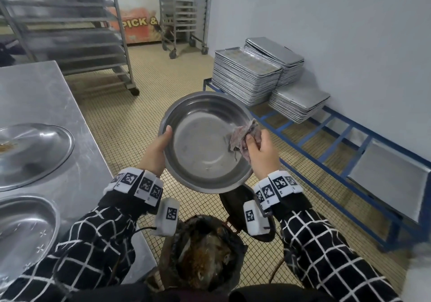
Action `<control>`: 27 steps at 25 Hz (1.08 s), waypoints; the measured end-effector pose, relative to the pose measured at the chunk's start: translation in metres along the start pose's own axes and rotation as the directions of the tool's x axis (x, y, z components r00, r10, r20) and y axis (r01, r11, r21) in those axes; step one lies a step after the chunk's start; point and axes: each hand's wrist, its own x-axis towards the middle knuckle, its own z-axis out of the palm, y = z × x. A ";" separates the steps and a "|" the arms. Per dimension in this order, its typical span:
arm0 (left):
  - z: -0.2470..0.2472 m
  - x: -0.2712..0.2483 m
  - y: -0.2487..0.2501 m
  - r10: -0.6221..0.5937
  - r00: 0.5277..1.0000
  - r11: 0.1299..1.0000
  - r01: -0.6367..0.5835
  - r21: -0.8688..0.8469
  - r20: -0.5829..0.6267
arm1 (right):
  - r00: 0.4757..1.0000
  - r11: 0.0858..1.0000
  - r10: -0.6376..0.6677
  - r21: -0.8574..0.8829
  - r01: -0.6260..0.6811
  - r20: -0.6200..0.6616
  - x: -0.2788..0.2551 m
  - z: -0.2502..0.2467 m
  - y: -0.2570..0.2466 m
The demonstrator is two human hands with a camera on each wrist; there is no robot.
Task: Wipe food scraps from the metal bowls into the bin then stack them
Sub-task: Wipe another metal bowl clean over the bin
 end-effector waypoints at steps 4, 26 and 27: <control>0.019 -0.002 -0.009 0.048 0.993 0.999 -0.048 0.001 -0.107 | 0.975 0.951 0.201 0.258 -0.171 -0.094 -0.019 0.030 -0.005; 0.023 0.010 -0.026 0.138 0.989 0.977 -0.127 0.172 -0.058 | 0.905 0.928 0.351 0.042 -0.371 0.240 -0.020 0.051 0.045; 0.024 0.010 -0.027 0.154 0.986 0.968 -0.139 0.210 -0.056 | 0.891 0.919 0.380 0.008 -0.394 0.250 -0.019 0.050 0.046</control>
